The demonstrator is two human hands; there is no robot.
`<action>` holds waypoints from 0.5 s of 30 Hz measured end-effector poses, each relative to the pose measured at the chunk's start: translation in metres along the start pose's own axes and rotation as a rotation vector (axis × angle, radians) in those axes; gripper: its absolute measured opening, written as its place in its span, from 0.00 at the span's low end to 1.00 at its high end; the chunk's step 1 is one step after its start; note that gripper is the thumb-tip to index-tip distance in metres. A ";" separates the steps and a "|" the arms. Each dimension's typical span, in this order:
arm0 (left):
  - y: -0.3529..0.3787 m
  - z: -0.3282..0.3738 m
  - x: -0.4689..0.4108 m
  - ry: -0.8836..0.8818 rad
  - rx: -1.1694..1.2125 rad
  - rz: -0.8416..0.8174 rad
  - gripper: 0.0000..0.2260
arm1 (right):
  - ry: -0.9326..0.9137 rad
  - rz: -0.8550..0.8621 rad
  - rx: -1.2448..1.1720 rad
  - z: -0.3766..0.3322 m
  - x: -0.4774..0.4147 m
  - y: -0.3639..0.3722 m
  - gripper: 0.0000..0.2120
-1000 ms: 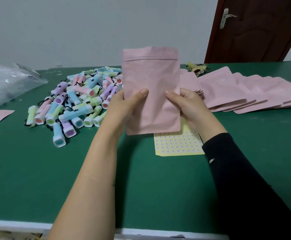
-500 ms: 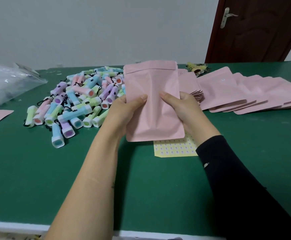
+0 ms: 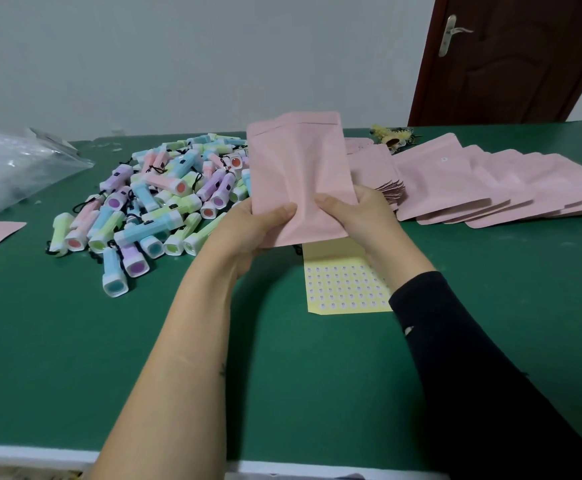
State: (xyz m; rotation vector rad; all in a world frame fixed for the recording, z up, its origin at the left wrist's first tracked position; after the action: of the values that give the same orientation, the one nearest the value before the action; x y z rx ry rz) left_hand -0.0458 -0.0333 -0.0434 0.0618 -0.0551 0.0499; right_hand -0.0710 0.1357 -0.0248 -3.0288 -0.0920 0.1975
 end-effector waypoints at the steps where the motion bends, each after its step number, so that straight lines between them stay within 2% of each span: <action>1: 0.002 -0.001 0.000 -0.008 -0.038 -0.031 0.08 | -0.015 0.034 0.007 -0.002 0.000 -0.004 0.04; 3: 0.005 -0.002 0.001 -0.006 -0.088 -0.061 0.06 | -0.033 0.060 0.009 -0.004 -0.001 -0.008 0.02; 6: 0.004 -0.002 0.000 0.004 -0.107 -0.073 0.06 | -0.019 0.012 -0.001 -0.003 0.000 -0.007 0.03; 10: 0.010 -0.008 0.001 -0.047 -0.101 -0.158 0.11 | 0.011 -0.007 -0.059 0.000 0.002 -0.009 0.03; 15: -0.010 -0.004 -0.005 0.010 0.016 0.049 0.12 | 0.090 -0.133 0.017 0.009 0.005 0.003 0.07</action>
State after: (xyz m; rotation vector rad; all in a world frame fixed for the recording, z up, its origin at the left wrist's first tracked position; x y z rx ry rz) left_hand -0.0502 -0.0434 -0.0481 0.0762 -0.0466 0.0993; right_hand -0.0670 0.1341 -0.0342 -2.9954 -0.2823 0.0509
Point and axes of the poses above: each hand's wrist, its own x-axis away from the middle knuckle, its own y-axis out of the palm, z = x × y, the point moved 10 cm from there along -x, towards the middle knuckle, and after that the axes turned 1 degree about y, right-handed, at the moved point
